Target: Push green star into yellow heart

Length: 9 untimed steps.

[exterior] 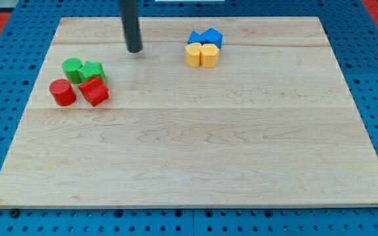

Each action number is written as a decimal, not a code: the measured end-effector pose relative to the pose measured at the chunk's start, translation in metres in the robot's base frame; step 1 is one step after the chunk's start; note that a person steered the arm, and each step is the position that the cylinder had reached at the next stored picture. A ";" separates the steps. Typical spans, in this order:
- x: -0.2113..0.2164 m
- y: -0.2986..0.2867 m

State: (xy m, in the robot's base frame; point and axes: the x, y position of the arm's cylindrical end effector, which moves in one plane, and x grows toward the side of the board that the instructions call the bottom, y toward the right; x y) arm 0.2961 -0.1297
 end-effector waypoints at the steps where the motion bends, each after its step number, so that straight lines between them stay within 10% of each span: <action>1: 0.007 -0.047; 4: 0.060 -0.129; 9: 0.107 0.041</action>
State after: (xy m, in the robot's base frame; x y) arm 0.4034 -0.0885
